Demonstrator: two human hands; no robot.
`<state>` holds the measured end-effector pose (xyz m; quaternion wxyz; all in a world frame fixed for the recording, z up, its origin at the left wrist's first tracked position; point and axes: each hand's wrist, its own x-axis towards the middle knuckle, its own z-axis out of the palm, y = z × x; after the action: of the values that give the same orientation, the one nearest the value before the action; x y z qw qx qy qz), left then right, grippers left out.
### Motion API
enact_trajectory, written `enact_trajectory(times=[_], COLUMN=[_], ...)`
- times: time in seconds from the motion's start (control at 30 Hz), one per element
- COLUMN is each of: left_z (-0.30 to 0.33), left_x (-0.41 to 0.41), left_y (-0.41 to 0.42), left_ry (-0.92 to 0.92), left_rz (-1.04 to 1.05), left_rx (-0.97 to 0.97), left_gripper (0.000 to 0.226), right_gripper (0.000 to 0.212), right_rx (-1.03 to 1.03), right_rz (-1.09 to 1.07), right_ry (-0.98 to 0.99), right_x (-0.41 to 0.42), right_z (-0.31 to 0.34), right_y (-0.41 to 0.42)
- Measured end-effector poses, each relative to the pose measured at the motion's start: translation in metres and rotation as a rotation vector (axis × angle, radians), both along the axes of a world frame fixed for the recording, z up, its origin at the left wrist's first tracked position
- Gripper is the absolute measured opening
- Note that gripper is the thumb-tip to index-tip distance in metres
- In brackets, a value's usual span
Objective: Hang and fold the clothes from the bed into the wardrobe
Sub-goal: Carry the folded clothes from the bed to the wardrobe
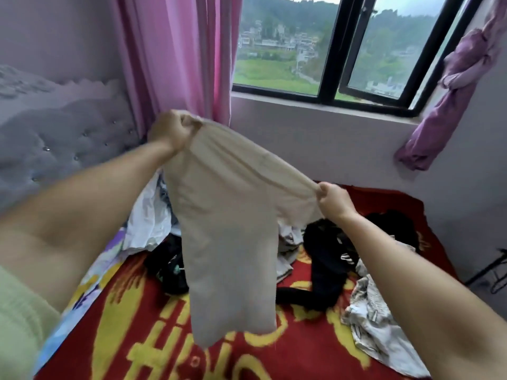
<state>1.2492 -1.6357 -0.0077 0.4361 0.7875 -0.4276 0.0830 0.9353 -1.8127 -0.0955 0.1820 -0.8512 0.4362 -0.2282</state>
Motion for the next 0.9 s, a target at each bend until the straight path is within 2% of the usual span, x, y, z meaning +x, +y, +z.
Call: enact_trajectory(times=[0.1,0.2,0.3,0.47,0.53,0.57,0.63,0.73,0.8,0.9], left_z=[0.034,0.04,0.01,-0.128,-0.205,-0.243,-0.32,-0.424,-0.467,-0.499], left_x=[0.004,-0.014,-0.052,-0.131,-0.174,-0.2,-0.246,-0.305,-0.337,-0.36], left_y=[0.025,0.06,0.1,0.163,0.185,0.198,0.221,0.256,0.266,0.241], left_ry=[-0.117,-0.131,-0.141,-0.27,-0.339,-0.341,-0.316,-0.223,-0.165,-0.055], left_rz=[-0.097,-0.206,-0.292,-0.386,-0.45,-0.488,-0.578,-0.696,-0.701,-0.616], left_rx=[-0.105,-0.139,-0.139,0.001,0.126,0.219,0.412,0.785,0.85,0.806], left_gripper=[0.041,0.03,0.015,0.033,0.036,0.03,0.022,0.038,0.041,0.041], right_gripper=[0.021,0.022,0.024,0.028,0.032,0.033,0.032,0.033,0.037,0.04], right_rx=[-0.032,0.008,0.041,0.031,-0.043,-0.045,0.025,0.144,0.231,0.298], right_rz=[-0.006,0.024,0.102,0.166,0.205,0.232,0.268,0.264,0.236,0.201], right_ry=[-0.118,-0.146,-0.118,0.052,0.173,0.247,0.451,0.748,0.831,0.758], right_x=[0.02,0.028,0.034,0.017,-0.008,-0.027,-0.067,-0.132,-0.168,-0.193], right_z=[0.01,0.005,-0.013,-0.096,-0.152,-0.183,-0.246,-0.333,-0.374,-0.412], right_y=[-0.005,-0.01,-0.011,0.0,0.014,0.023,0.038,0.063,0.077,0.086])
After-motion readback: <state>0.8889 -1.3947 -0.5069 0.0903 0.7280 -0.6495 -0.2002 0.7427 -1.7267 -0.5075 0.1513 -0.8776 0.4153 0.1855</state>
